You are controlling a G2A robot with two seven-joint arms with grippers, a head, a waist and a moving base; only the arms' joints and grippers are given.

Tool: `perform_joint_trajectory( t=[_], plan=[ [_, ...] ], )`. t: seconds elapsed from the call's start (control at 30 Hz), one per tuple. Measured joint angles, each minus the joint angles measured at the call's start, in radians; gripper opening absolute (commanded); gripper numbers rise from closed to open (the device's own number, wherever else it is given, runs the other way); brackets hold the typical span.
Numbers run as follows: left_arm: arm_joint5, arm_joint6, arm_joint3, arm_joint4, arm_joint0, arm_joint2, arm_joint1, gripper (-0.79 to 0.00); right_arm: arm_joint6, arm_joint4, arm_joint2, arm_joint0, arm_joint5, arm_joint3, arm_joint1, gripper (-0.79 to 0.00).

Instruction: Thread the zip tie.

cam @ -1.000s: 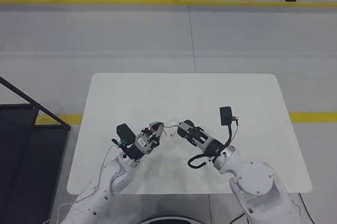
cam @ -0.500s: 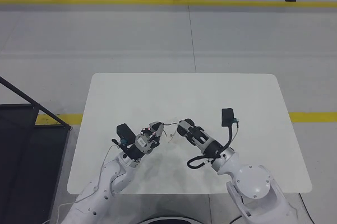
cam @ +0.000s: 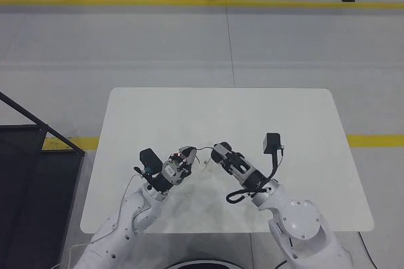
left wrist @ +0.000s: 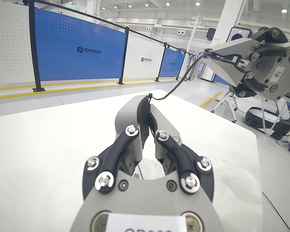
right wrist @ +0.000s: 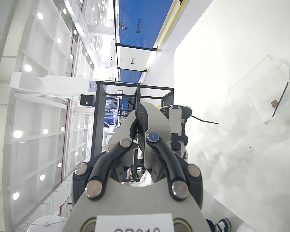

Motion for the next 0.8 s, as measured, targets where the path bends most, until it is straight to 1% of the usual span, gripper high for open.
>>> perform_joint_trajectory(
  t=[0.2,0.4,0.53,0.67,0.8],
  plan=[
    [0.0,0.0,0.0,0.0,0.0,0.0,0.0,-0.785,0.002,0.014,0.008,-0.014,-0.049,0.013,-0.001,-0.785],
    [0.0,0.0,0.0,0.0,0.0,0.0,0.0,-0.785,0.016,0.023,0.01,-0.013,-0.058,0.024,-0.002,-0.785],
    [0.0,0.0,0.0,0.0,0.0,0.0,0.0,-0.785,0.032,0.013,0.006,-0.001,-0.036,0.037,-0.003,-0.785],
    [0.0,0.0,0.0,0.0,0.0,0.0,0.0,-0.785,0.04,-0.006,-0.001,0.014,0.01,0.05,-0.004,-0.785],
    [0.008,-0.011,-0.009,-0.007,0.005,-0.002,-0.001,-0.785,0.041,-0.011,-0.002,0.019,0.026,0.062,-0.005,-0.785]
  ],
)
